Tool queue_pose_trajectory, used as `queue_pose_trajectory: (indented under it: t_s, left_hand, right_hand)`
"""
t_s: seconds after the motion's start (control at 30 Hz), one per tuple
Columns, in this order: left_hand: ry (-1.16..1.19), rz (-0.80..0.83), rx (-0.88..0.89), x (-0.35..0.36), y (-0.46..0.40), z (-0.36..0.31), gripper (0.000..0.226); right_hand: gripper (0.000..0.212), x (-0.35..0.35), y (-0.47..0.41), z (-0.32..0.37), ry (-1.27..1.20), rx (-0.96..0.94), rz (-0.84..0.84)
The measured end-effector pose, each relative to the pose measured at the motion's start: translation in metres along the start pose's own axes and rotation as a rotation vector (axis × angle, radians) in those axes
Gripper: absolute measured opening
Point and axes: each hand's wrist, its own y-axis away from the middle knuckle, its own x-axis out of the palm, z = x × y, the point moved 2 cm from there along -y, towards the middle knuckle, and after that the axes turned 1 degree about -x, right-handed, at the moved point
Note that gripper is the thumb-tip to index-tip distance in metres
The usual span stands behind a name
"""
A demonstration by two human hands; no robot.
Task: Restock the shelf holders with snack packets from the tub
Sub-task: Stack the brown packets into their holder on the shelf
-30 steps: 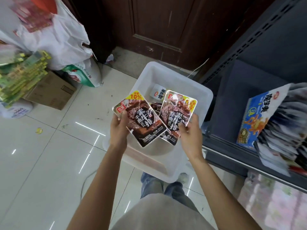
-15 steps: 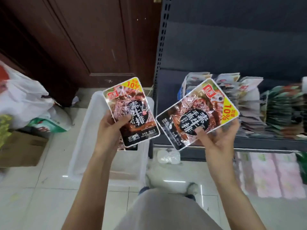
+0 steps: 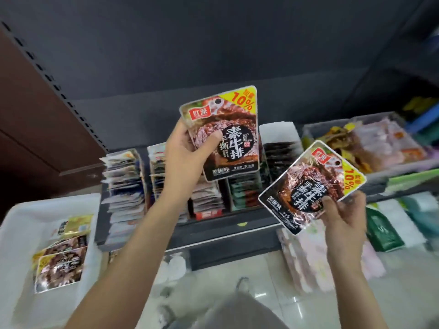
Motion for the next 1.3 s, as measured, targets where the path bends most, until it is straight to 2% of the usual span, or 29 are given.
queue_pose_trajectory:
  t_s: [0.17, 0.3, 0.37, 0.5, 0.67, 0.73, 0.83, 0.9, 0.97, 1.0, 1.1, 1.17, 1.23, 1.3]
  left_hand:
    - [-0.041, 0.029, 0.037, 0.105, -0.065, 0.031, 0.018]
    - [-0.246, 0.169, 0.112, 0.146, -0.095, 0.064, 0.023]
    - [-0.350, 0.193, 0.076, 0.151, -0.102, 0.085, 0.023]
    - [-0.411, 0.151, -0.059, 0.146, -0.104, 0.117, 0.012]
    - [-0.562, 0.076, 0.017, 0.126, -0.108, 0.117, 0.015]
    - [-0.715, 0.195, 0.032, 0.122, -0.105, 0.118, 0.011]
    - [-1.199, 0.565, 0.156, 0.131, -0.095, 0.126, 0.014]
    - [-1.399, 0.662, 0.258, 0.139, -0.090, 0.132, 0.021]
    - [-1.503, 0.634, 0.265, 0.141, -0.088, 0.137, 0.026]
    - [-1.554, 0.615, 0.255, 0.140, -0.088, 0.140, 0.028]
    - [-1.653, 0.616, 0.232, 0.136, -0.084, 0.142, 0.037]
    - [-1.656, 0.612, 0.216, 0.135, -0.082, 0.140, 0.043]
    - [-1.628, 0.551, 0.220, 0.131, -0.081, 0.137, 0.041]
    - [-1.577, 0.494, 0.209, 0.127, -0.078, 0.134, 0.036]
  right_hand:
    - [0.039, -0.046, -0.058, -0.009, 0.030, -0.006, -0.054]
    - [0.039, -0.058, -0.094, -0.012, 0.036, -0.026, -0.085]
    - [0.032, -0.061, -0.109, -0.015, 0.024, -0.040, -0.087]
    - [0.036, -0.054, -0.134, -0.019, -0.009, -0.036, -0.058]
    - [0.030, -0.033, -0.166, -0.010, -0.028, -0.071, 0.013]
    - [0.032, -0.022, -0.178, -0.005, -0.046, -0.090, 0.040]
    - [0.022, -0.003, -0.196, 0.004, -0.048, -0.180, 0.076]
    - [0.020, 0.013, -0.206, 0.011, -0.051, -0.270, 0.135]
    - [0.013, 0.033, -0.214, 0.010, 0.016, -0.356, 0.251]
    - [0.011, 0.044, -0.218, 0.007, 0.088, -0.380, 0.337]
    - [0.027, 0.072, -0.221, -0.013, 0.393, -0.412, 0.624]
    - [0.022, 0.081, -0.221, -0.027, 0.574, -0.448, 0.765]
    - [0.018, 0.083, -0.224, -0.032, 0.627, -0.482, 0.811]
    - [0.017, 0.083, -0.227, -0.030, 0.653, -0.600, 0.785]
